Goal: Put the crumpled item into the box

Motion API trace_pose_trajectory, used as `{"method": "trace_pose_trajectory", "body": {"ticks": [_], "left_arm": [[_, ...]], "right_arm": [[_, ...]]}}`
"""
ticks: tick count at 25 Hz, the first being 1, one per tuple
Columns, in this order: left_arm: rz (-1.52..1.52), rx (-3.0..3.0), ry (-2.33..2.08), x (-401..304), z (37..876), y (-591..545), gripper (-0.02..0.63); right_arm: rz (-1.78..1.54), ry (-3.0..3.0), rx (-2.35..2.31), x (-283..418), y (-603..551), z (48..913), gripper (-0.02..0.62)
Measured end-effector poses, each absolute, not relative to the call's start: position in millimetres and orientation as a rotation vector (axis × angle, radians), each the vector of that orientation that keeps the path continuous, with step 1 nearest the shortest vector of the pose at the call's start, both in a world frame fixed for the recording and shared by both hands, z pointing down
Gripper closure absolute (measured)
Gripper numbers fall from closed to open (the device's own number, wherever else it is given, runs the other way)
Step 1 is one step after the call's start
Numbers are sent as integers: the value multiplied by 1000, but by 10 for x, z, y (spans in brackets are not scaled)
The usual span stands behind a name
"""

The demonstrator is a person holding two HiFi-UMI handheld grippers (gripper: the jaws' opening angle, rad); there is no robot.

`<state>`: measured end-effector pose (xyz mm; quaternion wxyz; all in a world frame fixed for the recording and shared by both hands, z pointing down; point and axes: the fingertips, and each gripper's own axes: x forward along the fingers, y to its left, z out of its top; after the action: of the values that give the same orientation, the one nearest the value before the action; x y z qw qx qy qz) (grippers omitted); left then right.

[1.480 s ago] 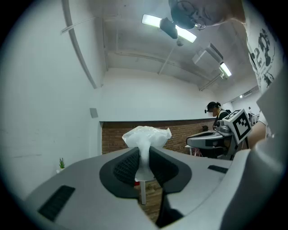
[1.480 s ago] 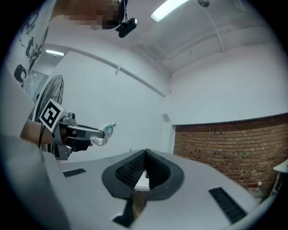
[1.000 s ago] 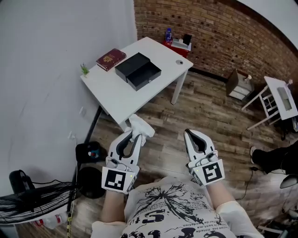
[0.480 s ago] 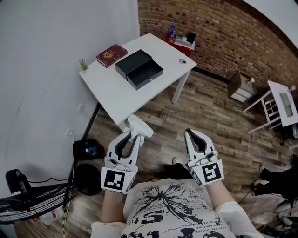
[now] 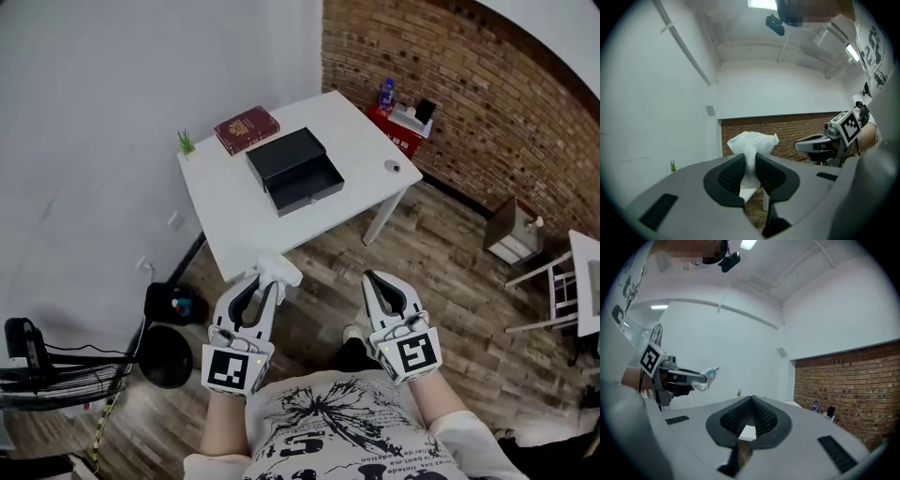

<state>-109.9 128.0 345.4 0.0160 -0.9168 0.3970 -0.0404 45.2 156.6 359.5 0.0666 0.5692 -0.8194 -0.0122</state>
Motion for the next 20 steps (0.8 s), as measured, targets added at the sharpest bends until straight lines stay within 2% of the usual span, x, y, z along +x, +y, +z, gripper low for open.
{"method": "trace_pose_trajectory", "body": {"ticks": [11, 20], "left_arm": [[-125, -2733, 1554, 176, 3591, 512, 526], [-339, -2714, 1624, 358, 3990, -67, 526]], "right_arm": [[-3, -2597, 1400, 1710, 416, 3707, 580], [72, -2629, 1324, 1950, -351, 3961, 580]]}}
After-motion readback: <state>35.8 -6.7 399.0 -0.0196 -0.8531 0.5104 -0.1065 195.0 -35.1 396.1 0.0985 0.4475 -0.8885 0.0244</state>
